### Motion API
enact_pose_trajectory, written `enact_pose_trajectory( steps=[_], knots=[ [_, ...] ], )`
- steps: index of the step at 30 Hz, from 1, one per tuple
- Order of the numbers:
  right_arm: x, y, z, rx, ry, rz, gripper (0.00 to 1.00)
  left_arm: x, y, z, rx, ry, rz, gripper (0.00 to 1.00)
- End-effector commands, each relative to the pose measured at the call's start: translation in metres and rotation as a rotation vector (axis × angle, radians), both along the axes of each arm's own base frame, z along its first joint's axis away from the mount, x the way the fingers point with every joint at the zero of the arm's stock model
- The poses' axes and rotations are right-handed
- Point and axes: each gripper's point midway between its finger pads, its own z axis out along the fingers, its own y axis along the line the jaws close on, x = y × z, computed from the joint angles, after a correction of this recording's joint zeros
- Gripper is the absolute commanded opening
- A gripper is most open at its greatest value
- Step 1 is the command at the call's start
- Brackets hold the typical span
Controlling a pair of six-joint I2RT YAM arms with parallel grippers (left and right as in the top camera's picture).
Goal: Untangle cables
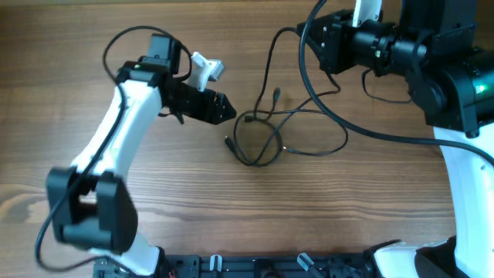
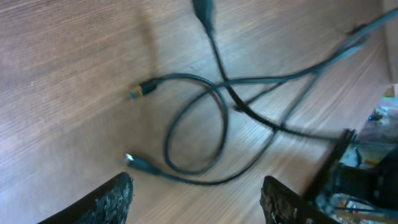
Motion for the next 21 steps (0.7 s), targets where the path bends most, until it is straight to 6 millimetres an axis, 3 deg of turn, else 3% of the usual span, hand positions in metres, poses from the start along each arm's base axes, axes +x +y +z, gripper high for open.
enact_pose_trajectory(
  steps=[1, 4, 9, 21],
  knots=[
    [-0.008, -0.004, 0.011, -0.006, -0.039, 0.004, 0.04, 0.017, -0.006, -0.023, -0.025, -0.028, -0.046, 0.68],
    [-0.009, -0.004, 0.009, -0.009, -0.03, 0.004, 0.04, 0.024, -0.013, -0.032, -0.038, -0.069, -0.092, 0.68],
    [-0.01, -0.004, 0.006, -0.013, -0.017, 0.004, 0.04, 0.012, -0.027, -0.039, -0.061, -0.087, -0.206, 0.68],
    [-0.013, -0.005, 0.002, -0.019, 0.003, 0.005, 0.04, 0.016, -0.049, -0.06, -0.074, -0.129, -0.257, 0.65]
  ],
)
